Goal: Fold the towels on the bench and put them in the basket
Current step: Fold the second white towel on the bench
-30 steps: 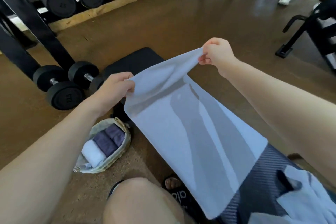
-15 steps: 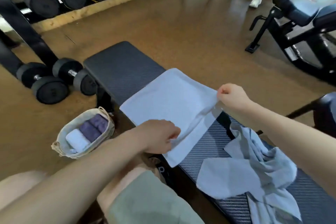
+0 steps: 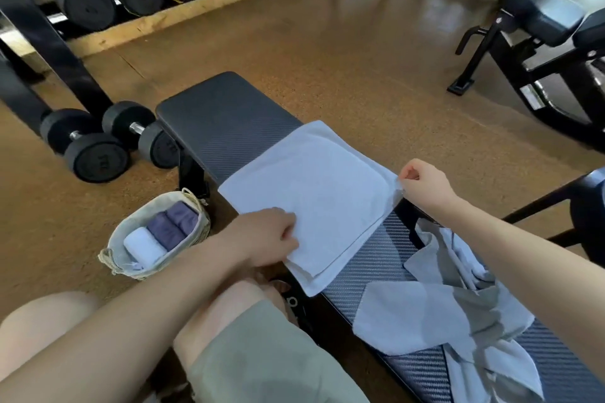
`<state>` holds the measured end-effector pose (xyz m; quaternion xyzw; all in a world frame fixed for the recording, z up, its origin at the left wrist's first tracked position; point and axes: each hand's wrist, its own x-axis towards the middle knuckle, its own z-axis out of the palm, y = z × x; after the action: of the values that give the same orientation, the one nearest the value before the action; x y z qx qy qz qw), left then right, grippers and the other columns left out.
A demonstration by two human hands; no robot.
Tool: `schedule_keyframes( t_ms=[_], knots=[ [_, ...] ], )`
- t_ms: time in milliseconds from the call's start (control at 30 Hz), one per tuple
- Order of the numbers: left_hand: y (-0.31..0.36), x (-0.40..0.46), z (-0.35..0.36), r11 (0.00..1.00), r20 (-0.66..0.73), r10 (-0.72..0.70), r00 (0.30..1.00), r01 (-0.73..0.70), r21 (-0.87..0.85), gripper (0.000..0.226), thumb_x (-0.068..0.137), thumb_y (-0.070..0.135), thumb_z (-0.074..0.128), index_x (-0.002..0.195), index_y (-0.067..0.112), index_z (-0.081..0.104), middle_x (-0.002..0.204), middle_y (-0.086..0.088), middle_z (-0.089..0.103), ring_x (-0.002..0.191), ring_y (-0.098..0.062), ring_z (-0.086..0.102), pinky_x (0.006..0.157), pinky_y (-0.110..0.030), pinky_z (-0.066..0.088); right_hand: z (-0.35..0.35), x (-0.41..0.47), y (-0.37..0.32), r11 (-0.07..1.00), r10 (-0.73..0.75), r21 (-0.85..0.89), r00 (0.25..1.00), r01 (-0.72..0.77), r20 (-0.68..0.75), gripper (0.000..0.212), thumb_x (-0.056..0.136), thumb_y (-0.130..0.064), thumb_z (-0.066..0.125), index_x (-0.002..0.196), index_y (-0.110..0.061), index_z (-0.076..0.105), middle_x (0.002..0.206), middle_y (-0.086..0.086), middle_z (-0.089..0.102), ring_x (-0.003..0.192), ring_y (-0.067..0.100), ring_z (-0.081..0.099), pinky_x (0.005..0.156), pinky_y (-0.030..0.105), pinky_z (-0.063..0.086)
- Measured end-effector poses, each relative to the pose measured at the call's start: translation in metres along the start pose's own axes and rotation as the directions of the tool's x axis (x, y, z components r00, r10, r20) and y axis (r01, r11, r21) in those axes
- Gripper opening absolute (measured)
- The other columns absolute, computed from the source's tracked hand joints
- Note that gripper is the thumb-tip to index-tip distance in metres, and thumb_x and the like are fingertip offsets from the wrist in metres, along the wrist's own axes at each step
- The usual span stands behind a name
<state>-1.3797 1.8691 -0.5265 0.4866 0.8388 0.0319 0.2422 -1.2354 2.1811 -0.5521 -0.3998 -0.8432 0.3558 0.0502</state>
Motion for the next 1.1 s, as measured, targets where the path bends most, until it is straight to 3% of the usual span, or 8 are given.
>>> schedule_keyframes(
  t_ms=[67,133,267,400,467,700,933,1100],
  knots=[
    [-0.021,0.004,-0.010,0.963,-0.147,-0.222,0.964,0.194,-0.185,0.023,0.094,0.041,0.050,0.084,0.021,0.046,0.087,0.002,0.055,0.081,-0.023,0.054,0.066,-0.037,0.041,0.004,0.005,-0.008,0.999,-0.009,0.045,0.999,0.007,0.033,0.025,0.093,-0.014,0.052,0.116,-0.017,0.058,0.110,0.004,0.064,0.085,0.014,0.059,0.068,0.031,0.044],
    [-0.048,0.010,-0.016,0.841,-0.177,-0.452,0.874,0.352,-0.412,0.028,0.096,0.040,0.056,0.095,0.013,0.048,0.091,-0.005,0.058,0.083,-0.025,0.055,0.064,-0.037,0.039,0.012,0.014,-0.020,0.999,-0.033,0.031,0.997,0.031,0.075,0.040,0.095,-0.019,0.055,0.135,-0.020,0.051,0.126,0.007,0.060,0.091,0.020,0.059,0.075,0.031,0.042],
    [-0.094,0.020,-0.021,0.416,0.045,-0.699,0.713,0.458,-0.786,0.083,0.075,0.054,0.069,0.131,-0.004,0.050,0.121,-0.022,0.065,0.105,-0.038,0.067,0.085,-0.046,0.057,0.033,0.041,-0.056,0.999,-0.037,0.005,0.989,0.037,0.142,0.053,0.098,-0.032,0.057,0.149,-0.023,0.042,0.137,0.009,0.055,0.100,0.023,0.055,0.082,0.030,0.041],
    [-0.105,0.025,-0.013,0.088,0.214,-0.683,0.698,0.369,-0.925,0.027,0.096,0.026,0.066,0.112,0.009,0.053,0.111,-0.009,0.068,0.096,-0.022,0.070,0.084,-0.034,0.060,0.048,0.071,-0.092,1.000,-0.017,0.021,0.994,0.014,0.112,0.052,0.097,-0.028,0.059,0.146,-0.017,0.047,0.122,0.008,0.061,0.092,0.022,0.056,0.079,0.027,0.041],
    [-0.112,0.031,-0.008,-0.005,0.262,-0.656,0.708,0.343,-0.939,0.022,0.097,0.020,0.066,0.114,0.007,0.065,0.105,-0.007,0.072,0.090,-0.017,0.072,0.080,-0.031,0.061,0.053,0.088,-0.106,1.000,-0.002,0.025,0.996,0.000,0.089,0.052,0.096,-0.028,0.059,0.145,-0.015,0.048,0.127,0.009,0.061,0.098,0.023,0.056,0.083,0.027,0.042],
    [-0.132,0.046,-0.009,-0.081,0.225,-0.673,0.705,0.232,-0.969,0.008,0.100,0.012,0.058,0.107,0.012,0.063,0.106,-0.008,0.070,0.089,-0.016,0.070,0.079,-0.032,0.061,0.079,0.123,-0.135,0.992,0.059,0.100,0.991,-0.071,0.123,0.055,0.091,-0.028,0.067,0.142,-0.017,0.052,0.128,0.002,0.057,0.117,0.025,0.058,0.101,0.038,0.048],
    [-0.158,0.061,-0.021,-0.088,0.113,-0.732,0.672,0.072,-0.994,0.015,0.101,0.012,0.057,0.114,0.007,0.061,0.113,-0.010,0.072,0.101,-0.019,0.070,0.074,-0.027,0.057,0.098,0.145,-0.145,0.984,0.129,0.111,0.985,-0.142,0.117,0.050,0.082,-0.013,0.070,0.130,-0.016,0.057,0.100,0.000,0.062,0.103,0.026,0.063,0.091,0.038,0.055],
    [-0.171,0.071,-0.023,-0.077,0.043,-0.806,0.590,-0.032,-0.997,0.010,0.097,0.010,0.062,0.107,0.009,0.061,0.108,-0.012,0.074,0.096,-0.021,0.074,0.069,-0.028,0.059,0.108,0.156,-0.146,0.982,0.132,0.121,0.986,-0.144,0.097,0.040,0.081,-0.017,0.073,0.119,-0.013,0.063,0.111,0.004,0.065,0.105,0.025,0.064,0.091,0.037,0.055]
  ],
)
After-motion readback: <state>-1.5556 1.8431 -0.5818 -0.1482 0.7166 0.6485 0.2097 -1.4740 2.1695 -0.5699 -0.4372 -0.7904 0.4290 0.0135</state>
